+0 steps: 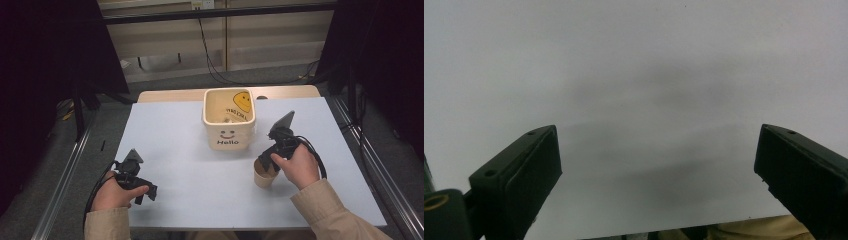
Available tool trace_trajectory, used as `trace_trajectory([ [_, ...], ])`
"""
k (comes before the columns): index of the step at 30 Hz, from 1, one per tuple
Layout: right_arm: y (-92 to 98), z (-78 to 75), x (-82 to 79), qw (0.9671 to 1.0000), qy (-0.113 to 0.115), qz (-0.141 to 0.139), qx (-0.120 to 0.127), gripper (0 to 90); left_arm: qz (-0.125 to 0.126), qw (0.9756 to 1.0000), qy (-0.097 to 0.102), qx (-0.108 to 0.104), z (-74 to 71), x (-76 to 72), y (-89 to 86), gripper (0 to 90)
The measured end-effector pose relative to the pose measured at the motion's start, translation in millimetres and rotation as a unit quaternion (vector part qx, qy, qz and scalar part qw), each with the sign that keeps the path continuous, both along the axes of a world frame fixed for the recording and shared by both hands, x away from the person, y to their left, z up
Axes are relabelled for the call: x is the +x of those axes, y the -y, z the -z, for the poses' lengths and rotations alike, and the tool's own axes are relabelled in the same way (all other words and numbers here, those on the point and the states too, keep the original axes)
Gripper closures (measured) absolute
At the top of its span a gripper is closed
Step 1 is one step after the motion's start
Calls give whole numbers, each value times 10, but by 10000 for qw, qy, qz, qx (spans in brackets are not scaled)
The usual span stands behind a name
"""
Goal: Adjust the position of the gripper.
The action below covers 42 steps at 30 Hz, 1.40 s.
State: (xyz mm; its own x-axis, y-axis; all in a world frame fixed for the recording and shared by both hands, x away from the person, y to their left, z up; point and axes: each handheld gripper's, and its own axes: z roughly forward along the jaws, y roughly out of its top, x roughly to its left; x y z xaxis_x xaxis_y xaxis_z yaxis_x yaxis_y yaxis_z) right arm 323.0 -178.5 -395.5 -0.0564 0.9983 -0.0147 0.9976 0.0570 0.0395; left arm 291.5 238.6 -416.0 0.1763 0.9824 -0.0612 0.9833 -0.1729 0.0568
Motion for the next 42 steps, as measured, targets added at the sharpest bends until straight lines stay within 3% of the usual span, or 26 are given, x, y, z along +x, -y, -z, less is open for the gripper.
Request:
trace_trajectory([
  [9, 0, -19, -4, 9999, 2, 23, 122, 72, -11, 10000, -10, -11, 1, 1, 1, 47],
  [20, 2, -195, 13, 9999, 36, 59, 150, 76, 34, 10000, -43, 5, -7, 9, 10, 47],
  [23, 11, -276, 31, 9999, 83, 26, 81, 76, 52, 10000, -53, -2, -8, 12, 12, 47],
  [31, 43, -555, 77, 9997, 183, -2, 170, 77, 102, 9999, -19, 11, -9, 18, 7, 47],
  [41, 47, -909, 144, 9996, 217, 8, 154, 76, 114, 9999, -18, 2, -12, 16, 11, 47],
  [42, 30, -944, 150, 9997, 157, 107, 154, 77, 117, 9999, -10, 12, -13, 16, 10, 47],
])
